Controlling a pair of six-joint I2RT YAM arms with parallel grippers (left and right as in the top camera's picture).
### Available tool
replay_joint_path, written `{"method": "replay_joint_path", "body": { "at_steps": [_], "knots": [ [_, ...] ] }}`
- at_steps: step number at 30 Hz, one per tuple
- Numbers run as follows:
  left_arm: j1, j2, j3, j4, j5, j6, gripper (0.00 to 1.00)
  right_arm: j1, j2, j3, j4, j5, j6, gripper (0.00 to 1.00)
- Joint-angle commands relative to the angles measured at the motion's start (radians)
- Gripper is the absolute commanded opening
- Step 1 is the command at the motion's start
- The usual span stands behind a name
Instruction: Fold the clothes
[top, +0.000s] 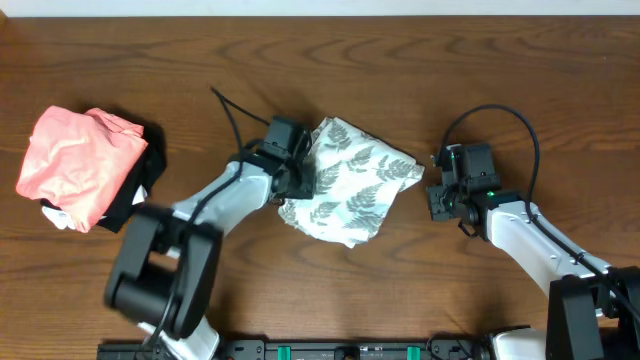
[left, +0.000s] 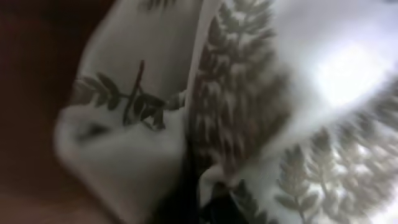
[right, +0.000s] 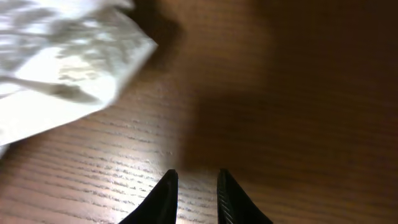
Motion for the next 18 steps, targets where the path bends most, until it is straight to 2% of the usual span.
{"method": "replay_joint_path", "body": {
  "at_steps": [1, 9, 14, 18],
  "knots": [
    [0.013, 0.07, -0.024, -0.005, -0.069, 0.03, 0.06, -0.004, 0.009, -0.003, -0.006, 0.0, -0.015, 0.21],
    [0.014, 0.08, -0.024, 0.001, -0.063, 0.031, 0.09, -0.004, 0.009, -0.003, -0.005, 0.0, -0.015, 0.21],
    [0.002, 0.08, -0.024, -0.006, 0.024, 0.03, 0.09, -0.004, 0.009, -0.003, -0.005, 0.001, -0.015, 0.21],
    [-0.039, 0.08, -0.024, -0.012, 0.029, -0.019, 0.09, -0.004, 0.009, -0.003, -0.005, 0.001, -0.015, 0.21]
  ]
}}
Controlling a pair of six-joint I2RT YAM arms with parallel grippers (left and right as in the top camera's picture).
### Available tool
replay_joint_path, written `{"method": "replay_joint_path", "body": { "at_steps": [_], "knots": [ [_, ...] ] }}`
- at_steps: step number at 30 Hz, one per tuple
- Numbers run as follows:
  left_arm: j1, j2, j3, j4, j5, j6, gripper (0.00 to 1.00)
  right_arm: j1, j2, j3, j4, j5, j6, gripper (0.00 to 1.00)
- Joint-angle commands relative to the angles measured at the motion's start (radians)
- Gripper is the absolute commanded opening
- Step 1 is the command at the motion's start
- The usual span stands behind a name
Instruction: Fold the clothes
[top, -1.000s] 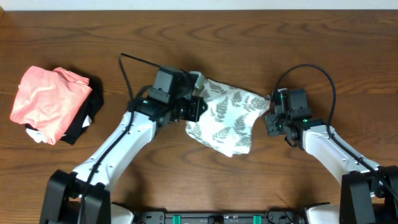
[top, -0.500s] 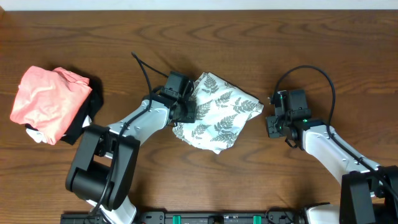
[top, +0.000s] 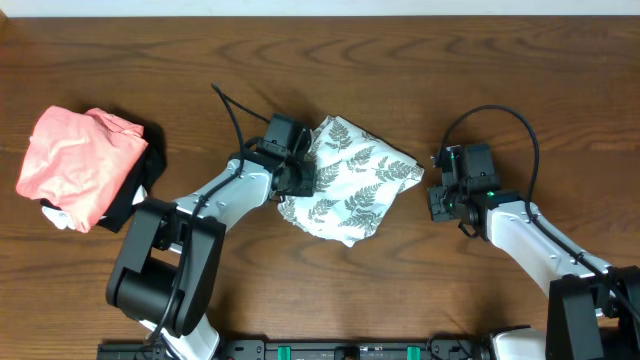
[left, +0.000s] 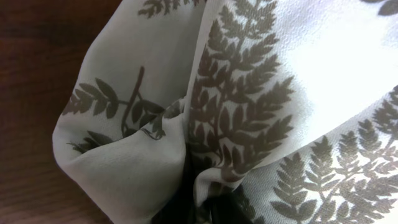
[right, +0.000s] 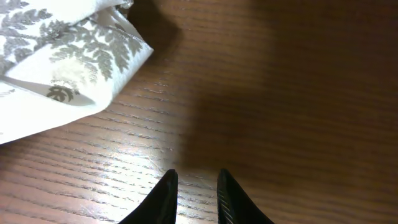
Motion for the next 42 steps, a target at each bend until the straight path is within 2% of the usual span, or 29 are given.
{"method": "replay_joint_path", "body": {
  "at_steps": [1, 6, 7, 13, 16, 18, 19, 23, 24, 25, 32, 42],
  "knots": [
    [-0.053, 0.069, -0.032, -0.034, 0.012, -0.057, 0.09, -0.005, 0.008, -0.003, -0.001, 0.001, -0.015, 0.21],
    [-0.125, 0.069, -0.032, -0.104, 0.011, -0.239, 0.1, -0.005, 0.008, -0.003, 0.0, 0.005, -0.016, 0.21],
    [-0.136, 0.069, -0.032, -0.119, 0.012, -0.265, 0.13, -0.005, 0.008, -0.003, 0.0, 0.005, -0.016, 0.22],
    [-0.175, 0.069, -0.032, -0.146, 0.011, -0.296, 0.17, -0.005, 0.008, -0.003, -0.001, 0.008, -0.016, 0.22],
    [-0.163, 0.069, -0.025, -0.142, 0.01, -0.275, 0.43, -0.005, 0.008, -0.003, -0.001, 0.008, -0.016, 0.22],
    [-0.149, 0.064, -0.012, -0.146, 0.01, -0.245, 0.49, -0.005, 0.008, -0.003, -0.001, 0.008, -0.016, 0.22],
    [-0.141, 0.057, -0.006, -0.147, 0.008, -0.228, 0.55, -0.005, 0.008, -0.003, -0.001, 0.008, -0.016, 0.22],
    [-0.102, -0.01, 0.007, -0.146, -0.018, -0.184, 0.89, -0.005, 0.008, -0.003, -0.001, 0.008, -0.016, 0.22],
    [-0.092, -0.033, 0.008, -0.146, -0.037, -0.183, 0.96, -0.005, 0.008, -0.003, -0.001, 0.008, -0.016, 0.22],
    [-0.08, -0.065, 0.008, -0.147, -0.065, -0.183, 0.98, -0.005, 0.008, -0.003, 0.0, 0.008, -0.016, 0.22],
    [-0.014, -0.22, 0.008, -0.138, -0.217, -0.172, 0.98, -0.005, 0.008, -0.003, -0.001, 0.023, -0.016, 0.22],
    [-0.005, -0.222, 0.007, -0.132, -0.2, -0.116, 0.98, -0.005, 0.008, -0.003, 0.002, 0.024, -0.016, 0.22]
  ]
}}
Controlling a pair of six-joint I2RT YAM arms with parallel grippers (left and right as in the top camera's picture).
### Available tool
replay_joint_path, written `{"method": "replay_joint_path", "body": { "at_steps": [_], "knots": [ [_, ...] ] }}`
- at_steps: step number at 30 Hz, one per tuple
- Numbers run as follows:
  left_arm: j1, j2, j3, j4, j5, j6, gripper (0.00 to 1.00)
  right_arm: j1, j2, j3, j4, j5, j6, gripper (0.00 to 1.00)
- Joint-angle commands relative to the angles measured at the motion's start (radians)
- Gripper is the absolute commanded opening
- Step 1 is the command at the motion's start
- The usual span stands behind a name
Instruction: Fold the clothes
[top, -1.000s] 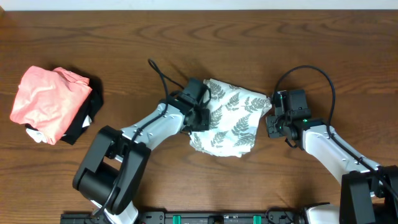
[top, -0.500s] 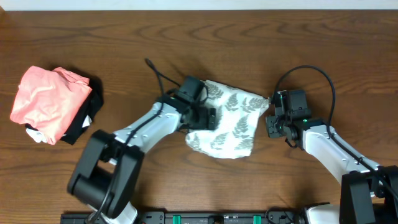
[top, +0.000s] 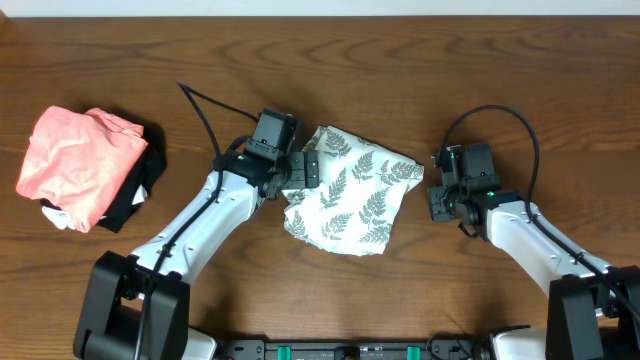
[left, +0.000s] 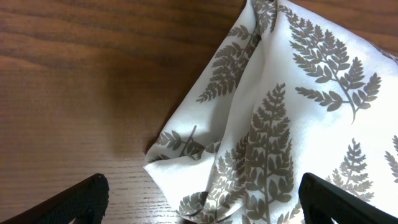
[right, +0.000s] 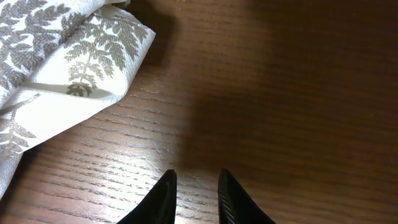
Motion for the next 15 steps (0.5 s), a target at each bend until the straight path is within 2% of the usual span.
{"method": "replay_joint_path", "body": {
  "at_steps": [1, 6, 7, 8, 10, 11, 14, 15],
  "knots": [
    [0.001, 0.002, -0.002, -0.005, 0.012, 0.028, 0.99, -0.005, 0.007, -0.002, 0.002, 0.014, -0.016, 0.22],
    [-0.016, 0.002, -0.002, -0.047, 0.09, 0.029, 0.98, -0.005, 0.007, -0.002, 0.001, 0.014, -0.015, 0.21],
    [-0.022, 0.002, -0.002, -0.055, 0.089, 0.037, 0.98, -0.005, 0.007, -0.002, 0.0, 0.013, -0.015, 0.19],
    [-0.026, 0.002, -0.002, -0.061, 0.089, 0.05, 0.95, -0.005, 0.007, -0.002, -0.001, 0.003, -0.015, 0.13],
    [-0.039, 0.002, -0.003, -0.077, 0.089, 0.075, 0.74, -0.003, 0.007, -0.002, -0.001, -0.106, -0.024, 0.01],
    [-0.042, 0.002, -0.005, -0.08, 0.089, 0.077, 0.65, -0.002, 0.007, -0.002, 0.001, -0.165, -0.04, 0.01],
    [-0.053, 0.003, -0.022, -0.079, 0.089, 0.077, 0.49, 0.008, 0.005, -0.002, 0.05, -0.338, -0.056, 0.05],
    [-0.056, 0.003, -0.026, -0.079, 0.089, 0.077, 0.35, 0.009, 0.004, -0.001, 0.072, -0.367, -0.056, 0.06]
  ]
}}
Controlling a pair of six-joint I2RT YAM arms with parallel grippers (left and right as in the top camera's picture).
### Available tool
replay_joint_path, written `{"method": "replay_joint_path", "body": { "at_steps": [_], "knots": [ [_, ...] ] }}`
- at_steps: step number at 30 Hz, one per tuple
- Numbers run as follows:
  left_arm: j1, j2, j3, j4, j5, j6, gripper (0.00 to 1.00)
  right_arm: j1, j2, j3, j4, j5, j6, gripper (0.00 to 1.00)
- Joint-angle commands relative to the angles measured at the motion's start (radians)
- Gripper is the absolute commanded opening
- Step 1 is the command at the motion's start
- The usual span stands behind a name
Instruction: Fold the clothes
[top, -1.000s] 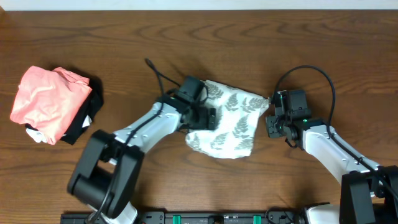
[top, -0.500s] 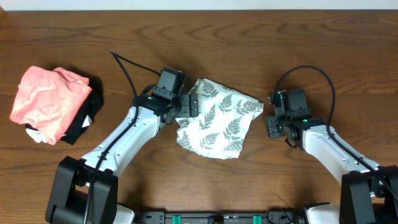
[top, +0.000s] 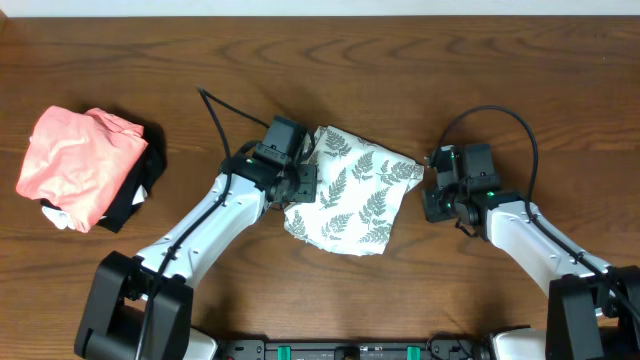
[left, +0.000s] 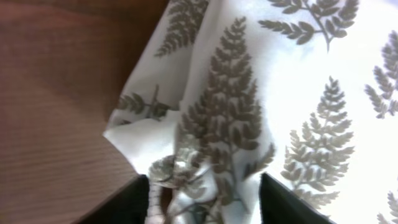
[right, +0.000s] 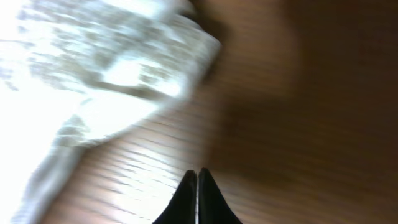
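A white cloth with a grey fern print (top: 352, 196) lies rumpled on the middle of the wooden table (top: 400, 60). My left gripper (top: 297, 186) is at its left edge. In the left wrist view the left gripper (left: 202, 186) stands open, with a bunched fold of the fern cloth (left: 249, 112) between its fingers (left: 124, 202). My right gripper (top: 430, 198) sits just off the cloth's right corner. The blurred right wrist view shows the right gripper (right: 198, 175) shut on nothing, the fern cloth (right: 93, 74) up to its left.
A pile of pink and black clothes (top: 82, 165) lies at the table's left side. Black cables (top: 225, 120) loop up from both wrists. A black rail (top: 350, 350) runs along the front edge.
My left gripper moved from beside the cloth's left edge onto it, its fingers now closer together around a bunched fold. My right gripper has shut and shifted a little toward the cloth's right corner.
My left gripper was first buried in the bunched cloth, and stayed so at the second moment. Then it stood wide open off the left edge with the cloth spread flatter. Now it is back on that edge. The right arm stayed right of the cloth, then shut.
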Motion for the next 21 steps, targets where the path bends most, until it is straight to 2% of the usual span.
{"method": "replay_joint_path", "body": {
  "at_steps": [1, 2, 8, 19, 21],
  "knots": [
    [-0.009, 0.004, -0.023, -0.005, 0.006, 0.025, 0.28, 0.011, 0.002, 0.002, 0.054, -0.213, -0.027, 0.06],
    [-0.01, 0.004, -0.025, -0.005, 0.006, 0.025, 0.25, 0.012, 0.0, 0.004, 0.084, -0.229, -0.011, 0.06],
    [-0.013, 0.013, -0.028, 0.003, 0.006, 0.029, 0.25, 0.013, -0.003, 0.042, 0.201, -0.307, 0.017, 0.06],
    [-0.015, 0.083, -0.028, 0.057, 0.014, 0.035, 0.28, 0.031, 0.006, 0.052, 0.197, -0.307, 0.023, 0.08],
    [-0.015, 0.085, -0.028, 0.081, 0.011, 0.087, 0.19, 0.047, 0.018, 0.052, 0.197, -0.307, 0.023, 0.08]
  ]
}}
